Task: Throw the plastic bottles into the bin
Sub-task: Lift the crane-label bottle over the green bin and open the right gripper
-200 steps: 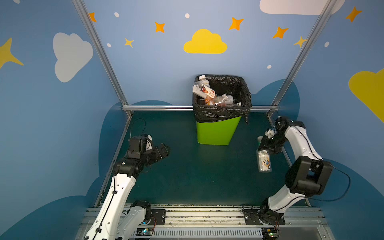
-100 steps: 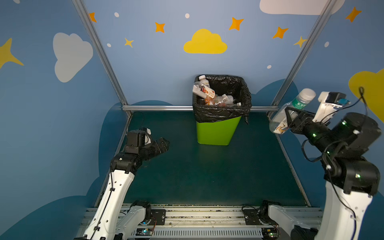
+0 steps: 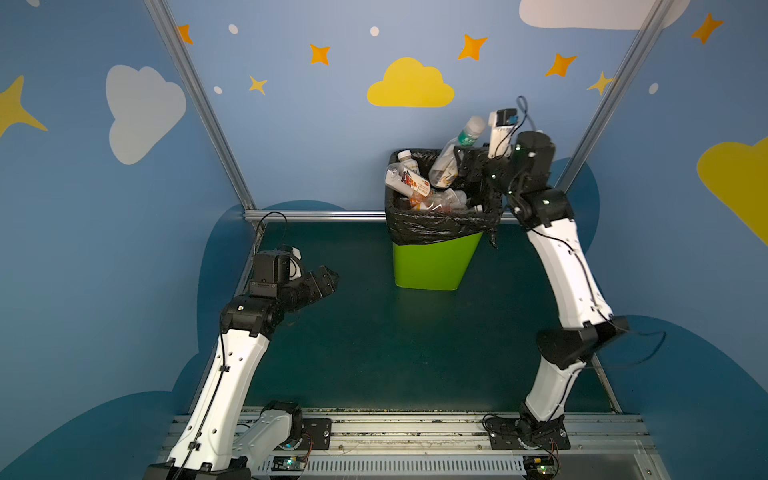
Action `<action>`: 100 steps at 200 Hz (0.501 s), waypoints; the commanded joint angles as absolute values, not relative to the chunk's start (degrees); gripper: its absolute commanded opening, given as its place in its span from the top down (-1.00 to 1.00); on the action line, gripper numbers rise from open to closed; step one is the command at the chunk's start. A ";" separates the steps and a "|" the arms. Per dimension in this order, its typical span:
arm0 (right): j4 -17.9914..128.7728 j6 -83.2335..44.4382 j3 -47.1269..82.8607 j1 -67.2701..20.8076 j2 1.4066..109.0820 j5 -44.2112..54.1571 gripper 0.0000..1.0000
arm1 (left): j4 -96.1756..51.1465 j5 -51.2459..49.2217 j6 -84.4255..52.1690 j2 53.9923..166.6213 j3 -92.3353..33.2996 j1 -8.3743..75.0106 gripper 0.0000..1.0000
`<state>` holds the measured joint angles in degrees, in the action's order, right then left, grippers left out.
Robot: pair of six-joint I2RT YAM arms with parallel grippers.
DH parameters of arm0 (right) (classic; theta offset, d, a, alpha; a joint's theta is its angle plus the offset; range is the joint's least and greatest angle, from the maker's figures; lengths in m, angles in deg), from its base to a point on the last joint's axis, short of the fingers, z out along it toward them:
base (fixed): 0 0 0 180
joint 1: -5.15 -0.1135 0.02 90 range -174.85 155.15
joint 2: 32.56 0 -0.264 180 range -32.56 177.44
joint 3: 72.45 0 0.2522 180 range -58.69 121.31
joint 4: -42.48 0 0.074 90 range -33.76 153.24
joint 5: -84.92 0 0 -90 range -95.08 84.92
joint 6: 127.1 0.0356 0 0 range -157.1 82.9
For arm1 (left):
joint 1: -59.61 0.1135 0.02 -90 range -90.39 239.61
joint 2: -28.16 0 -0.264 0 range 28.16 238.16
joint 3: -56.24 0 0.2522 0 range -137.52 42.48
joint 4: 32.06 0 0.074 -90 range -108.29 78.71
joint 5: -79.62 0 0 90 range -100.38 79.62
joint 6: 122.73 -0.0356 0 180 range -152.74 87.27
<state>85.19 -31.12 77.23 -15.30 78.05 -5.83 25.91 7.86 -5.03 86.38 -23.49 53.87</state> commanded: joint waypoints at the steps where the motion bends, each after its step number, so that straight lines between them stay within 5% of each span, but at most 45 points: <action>1: 91.90 -33.84 81.01 -15.06 72.20 -12.53 -0.77 | 28.74 5.83 -6.27 85.24 -25.12 54.16 -1.00; 100: 80.56 -33.72 49.06 -12.82 41.46 -15.35 -0.77 | 25.20 8.31 -3.60 85.06 -22.70 54.11 -1.00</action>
